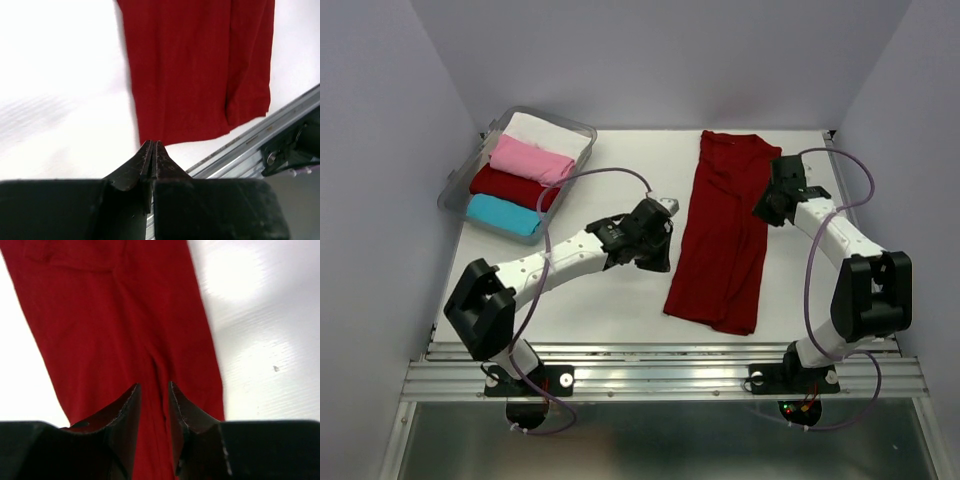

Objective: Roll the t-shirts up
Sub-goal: Roll the T-shirt to the center of the board.

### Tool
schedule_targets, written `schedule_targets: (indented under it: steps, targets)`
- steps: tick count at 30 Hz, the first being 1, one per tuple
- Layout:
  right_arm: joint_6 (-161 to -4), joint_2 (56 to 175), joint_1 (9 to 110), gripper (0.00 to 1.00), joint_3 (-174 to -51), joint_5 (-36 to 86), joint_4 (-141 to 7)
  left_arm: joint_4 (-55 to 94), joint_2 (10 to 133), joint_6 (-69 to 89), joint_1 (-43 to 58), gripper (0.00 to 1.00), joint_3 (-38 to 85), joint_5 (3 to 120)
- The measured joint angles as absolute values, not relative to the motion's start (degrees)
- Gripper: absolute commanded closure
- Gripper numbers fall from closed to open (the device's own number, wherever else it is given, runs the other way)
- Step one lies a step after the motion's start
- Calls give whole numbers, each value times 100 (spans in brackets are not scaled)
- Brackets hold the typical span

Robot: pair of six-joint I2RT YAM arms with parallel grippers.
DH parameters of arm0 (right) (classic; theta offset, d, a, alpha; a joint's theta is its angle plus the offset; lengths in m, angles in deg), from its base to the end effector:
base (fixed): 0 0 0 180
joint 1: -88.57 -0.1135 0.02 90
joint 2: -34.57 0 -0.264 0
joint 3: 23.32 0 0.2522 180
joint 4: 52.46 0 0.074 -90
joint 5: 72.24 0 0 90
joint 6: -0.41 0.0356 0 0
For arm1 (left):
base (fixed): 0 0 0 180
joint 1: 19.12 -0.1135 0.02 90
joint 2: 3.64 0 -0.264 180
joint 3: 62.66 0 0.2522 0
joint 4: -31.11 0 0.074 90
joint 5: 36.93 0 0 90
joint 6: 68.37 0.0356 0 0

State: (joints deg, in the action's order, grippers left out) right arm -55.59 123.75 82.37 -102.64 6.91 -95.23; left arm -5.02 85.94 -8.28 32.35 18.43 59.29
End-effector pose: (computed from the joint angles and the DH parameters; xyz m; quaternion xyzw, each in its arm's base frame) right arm 0.3296 0.0291 0.2477 0.2559 0.9082 0.0255 0.3303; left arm 0.2121 -0.2726 0.2634 0.1929 0.9011 -0.2891 0.2594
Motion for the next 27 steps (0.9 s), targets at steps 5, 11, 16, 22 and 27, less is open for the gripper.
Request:
schedule_targets:
  steps: [5, 11, 16, 22, 27]
  targets:
    - [-5646, 12867, 8001, 65, -10550, 710, -9539, -692, 8319, -741, 2769, 88, 1878, 5791]
    - [-5686, 13613, 7949, 59, -10594, 702, -9582, -823, 8275, -686, 2489, 88, 1867, 5734]
    - [-5688, 13700, 7949, 61, -10592, 658, -9576, -826, 8267, -673, 2489, 88, 1797, 5761]
    - [-5707, 13742, 7949, 64, -10592, 658, -9569, -821, 8267, -668, 2489, 88, 1784, 5789]
    - [-5723, 13934, 7949, 77, -10592, 664, -9554, -821, 8267, -666, 2489, 88, 1784, 5800]
